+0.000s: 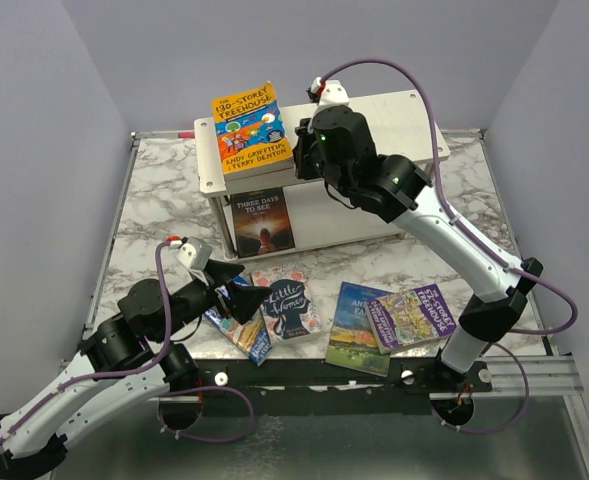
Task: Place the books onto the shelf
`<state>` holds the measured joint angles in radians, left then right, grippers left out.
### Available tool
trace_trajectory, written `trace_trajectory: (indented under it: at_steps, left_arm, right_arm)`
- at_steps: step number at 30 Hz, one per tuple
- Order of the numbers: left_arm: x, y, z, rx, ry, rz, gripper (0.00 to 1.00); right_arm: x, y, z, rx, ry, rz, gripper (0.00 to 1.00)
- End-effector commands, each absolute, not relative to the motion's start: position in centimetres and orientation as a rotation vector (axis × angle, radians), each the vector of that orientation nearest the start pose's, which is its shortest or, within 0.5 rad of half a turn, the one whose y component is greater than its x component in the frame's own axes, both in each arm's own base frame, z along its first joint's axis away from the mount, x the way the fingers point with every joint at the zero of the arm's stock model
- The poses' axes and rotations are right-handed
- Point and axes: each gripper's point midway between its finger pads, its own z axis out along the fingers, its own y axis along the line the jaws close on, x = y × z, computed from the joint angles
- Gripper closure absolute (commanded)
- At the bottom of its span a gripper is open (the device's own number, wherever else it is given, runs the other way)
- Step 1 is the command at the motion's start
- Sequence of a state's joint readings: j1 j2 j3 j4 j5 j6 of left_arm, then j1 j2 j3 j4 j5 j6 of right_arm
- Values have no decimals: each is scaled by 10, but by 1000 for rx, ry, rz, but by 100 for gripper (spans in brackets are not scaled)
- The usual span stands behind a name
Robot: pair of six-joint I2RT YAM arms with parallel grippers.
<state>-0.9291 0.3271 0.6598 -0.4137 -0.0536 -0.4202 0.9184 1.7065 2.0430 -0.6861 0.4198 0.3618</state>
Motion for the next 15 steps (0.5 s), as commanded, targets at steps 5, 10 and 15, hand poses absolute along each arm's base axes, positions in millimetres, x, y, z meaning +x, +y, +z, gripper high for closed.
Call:
trace_trajectory:
  at_steps: [5,10,15]
  left_arm:
    - [135,-186,273,394,1707,-940,1]
    - [140,-187,266,345,1759,-933,1]
    - [152,-186,244,206,1890,-882,1]
  right_arm:
    - [331,333,411,-235,1867,412,99]
    - [316,288,412,-169,1865,324,92]
    - [274,242,388,-129,1887,389,66]
